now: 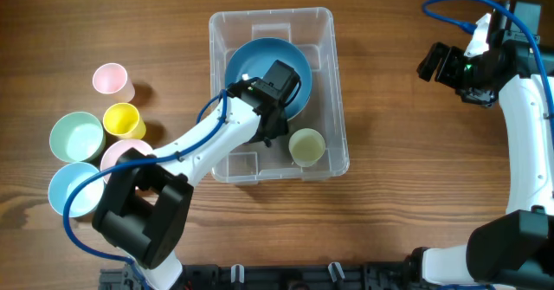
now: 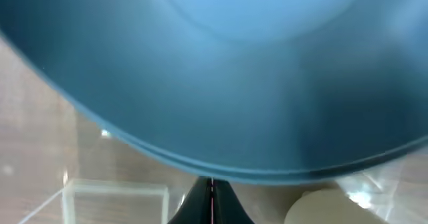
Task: Pack container
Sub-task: 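Carry the cream cup into the container's front right corner, release, then grasp the yellow cup with the left gripper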
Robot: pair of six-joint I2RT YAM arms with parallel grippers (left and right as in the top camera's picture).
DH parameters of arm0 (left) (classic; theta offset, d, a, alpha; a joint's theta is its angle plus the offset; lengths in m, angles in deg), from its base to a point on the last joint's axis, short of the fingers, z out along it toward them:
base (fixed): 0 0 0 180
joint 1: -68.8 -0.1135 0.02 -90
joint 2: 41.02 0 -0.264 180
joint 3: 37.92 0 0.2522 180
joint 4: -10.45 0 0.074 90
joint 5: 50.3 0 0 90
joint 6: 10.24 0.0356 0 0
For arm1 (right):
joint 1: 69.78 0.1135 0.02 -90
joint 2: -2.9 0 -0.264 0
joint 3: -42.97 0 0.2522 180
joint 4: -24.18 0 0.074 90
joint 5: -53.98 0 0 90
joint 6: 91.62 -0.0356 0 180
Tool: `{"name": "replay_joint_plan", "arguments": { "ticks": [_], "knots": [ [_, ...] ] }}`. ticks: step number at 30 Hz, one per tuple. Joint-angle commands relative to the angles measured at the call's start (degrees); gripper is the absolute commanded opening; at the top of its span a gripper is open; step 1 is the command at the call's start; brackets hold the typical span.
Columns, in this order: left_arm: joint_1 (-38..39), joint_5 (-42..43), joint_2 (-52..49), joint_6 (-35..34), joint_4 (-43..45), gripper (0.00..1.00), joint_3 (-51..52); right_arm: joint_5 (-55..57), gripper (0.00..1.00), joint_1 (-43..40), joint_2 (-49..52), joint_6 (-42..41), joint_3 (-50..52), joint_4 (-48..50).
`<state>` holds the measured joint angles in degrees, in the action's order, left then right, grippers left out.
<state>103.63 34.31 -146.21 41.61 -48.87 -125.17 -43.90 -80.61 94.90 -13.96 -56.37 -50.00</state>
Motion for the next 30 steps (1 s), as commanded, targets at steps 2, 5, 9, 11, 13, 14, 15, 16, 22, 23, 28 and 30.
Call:
{"name": "replay_joint_plan", "arguments": {
  "ticks": [2, 5, 9, 11, 13, 14, 15, 16, 22, 23, 28, 30],
  "knots": [
    [0.04, -6.51, -1.14, 6.45, 6.19, 0.14, 0.31, 0.33, 1.00, 0.04, 0.50, 0.17, 0.00, -0.07],
    [0.04, -7.80, -1.14, 6.45, 7.28, 0.17, 0.31, 0.33, 0.99, 0.04, 0.50, 0.17, 0.00, -0.07],
    [0.07, -7.78, -0.13, 6.45, 6.05, 0.04, 0.31, 0.33, 1.00, 0.04, 0.50, 0.20, 0.00, -0.07],
    [0.07, -7.80, 4.79, 6.47, 3.41, 0.05, 0.11, 0.33, 0.99, 0.04, 0.50, 0.22, 0.00, -0.04],
    [0.04, -10.78, 12.87, 6.51, -0.15, 0.14, -1.22, 0.33, 1.00, 0.04, 0.50, 0.20, 0.00, -0.04],
    [0.00, -15.72, 18.23, 7.23, -2.01, 0.31, -1.77, 0.33, 0.99, 0.04, 0.50, 0.17, 0.00, -0.04],
    [-0.48, -19.23, 22.99, 8.87, -2.91, 0.41, -1.79, 0.33, 0.99, 0.04, 0.50, 0.20, 0.00, -0.04],
    [-1.75, -21.49, 27.19, 9.46, -3.93, 0.47, -1.79, 0.35, 0.99, 0.04, 0.50, 0.22, 0.00, -0.04],
    [-29.88, -13.55, 34.16, 9.46, -12.09, 0.55, -1.38, 0.31, 1.00, 0.04, 0.50, 0.20, 0.00, -0.07],
    [-35.10, -8.92, 31.74, 9.49, -12.17, 0.57, -0.96, 0.31, 0.99, 0.04, 0.50, 0.20, 0.00, -0.07],
    [-46.34, 0.02, 12.92, 9.81, -11.50, 0.56, -0.55, 0.33, 0.99, 0.04, 0.50, 0.20, 0.00, -0.13],
    [-45.99, 0.02, 6.78, 10.97, -11.19, 0.54, -0.55, 0.33, 0.99, 0.04, 0.50, 0.20, 0.00, -0.13]
  ]
}}
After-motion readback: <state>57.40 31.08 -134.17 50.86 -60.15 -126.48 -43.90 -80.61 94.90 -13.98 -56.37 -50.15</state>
